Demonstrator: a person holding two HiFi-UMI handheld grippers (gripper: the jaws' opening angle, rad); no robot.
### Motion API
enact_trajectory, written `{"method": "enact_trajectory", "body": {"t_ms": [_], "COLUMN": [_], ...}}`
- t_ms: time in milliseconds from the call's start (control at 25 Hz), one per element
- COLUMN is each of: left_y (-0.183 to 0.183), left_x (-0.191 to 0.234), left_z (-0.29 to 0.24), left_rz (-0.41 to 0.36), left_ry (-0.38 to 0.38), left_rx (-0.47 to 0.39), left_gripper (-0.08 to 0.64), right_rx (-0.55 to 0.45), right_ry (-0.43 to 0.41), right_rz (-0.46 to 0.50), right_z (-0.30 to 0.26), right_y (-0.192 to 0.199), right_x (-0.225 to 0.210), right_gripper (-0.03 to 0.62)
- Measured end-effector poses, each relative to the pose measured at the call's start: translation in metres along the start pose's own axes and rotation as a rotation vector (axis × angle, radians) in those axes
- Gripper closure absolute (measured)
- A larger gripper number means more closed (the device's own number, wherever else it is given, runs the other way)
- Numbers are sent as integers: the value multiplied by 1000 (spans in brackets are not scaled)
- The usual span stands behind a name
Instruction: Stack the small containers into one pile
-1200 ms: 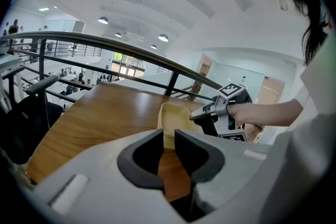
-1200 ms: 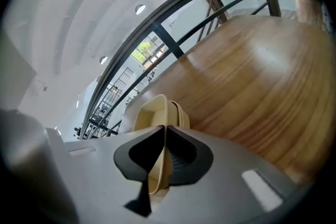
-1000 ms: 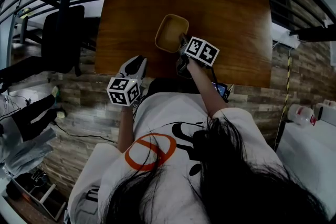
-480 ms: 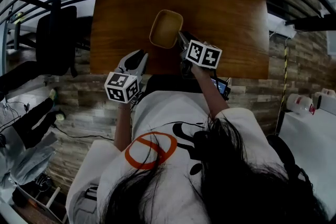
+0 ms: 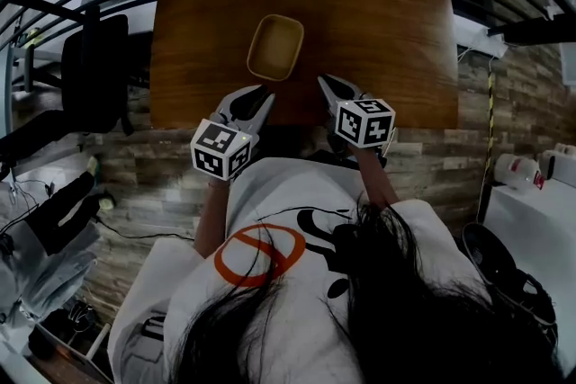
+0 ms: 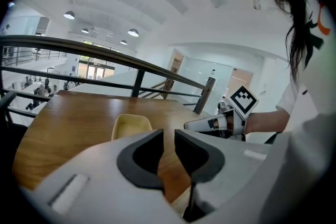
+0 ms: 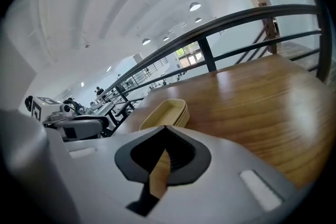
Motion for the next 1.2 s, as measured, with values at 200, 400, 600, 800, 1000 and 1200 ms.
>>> {"method": "enact_trajectory", "body": {"t_ms": [200,400,600,800,1000,1200], "left_y": [-4,-11,-3,14,24,39], "left_x": [-30,-70,-113,-141,-174,-206], "left_z": [-15,-18,-4,17,32,43], "left_rz": [-47,-61,-68,-101,-104,-112], "left_ry": [53,83,91,96,85,106], "left_rx": [6,-25,-37,-33,-37,-40], "left_gripper": [508,508,508,508,508,508], "right_rx": [-40,-51,-84,-134,-162,-189], "right_ry": [-17,-4,-8,-39,-60,-73], "right_rz": [-19,40,78,73,91,98], "right_z": [47,91,133,164,201,234], "right_y": [7,18,35,54,66,82], "right_x": [-7,-8,-3,14,28,39], "right_gripper": [571,570,570,571,570,571]}}
Point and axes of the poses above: the fingertips, and each gripper's own axes: z backward along the fingers, x to its left, y out of its underside, the point moved 6 cm from there along z, backward along the fingers, and after that the axes turned 8 degrees about -x, right-handed, at the moved point
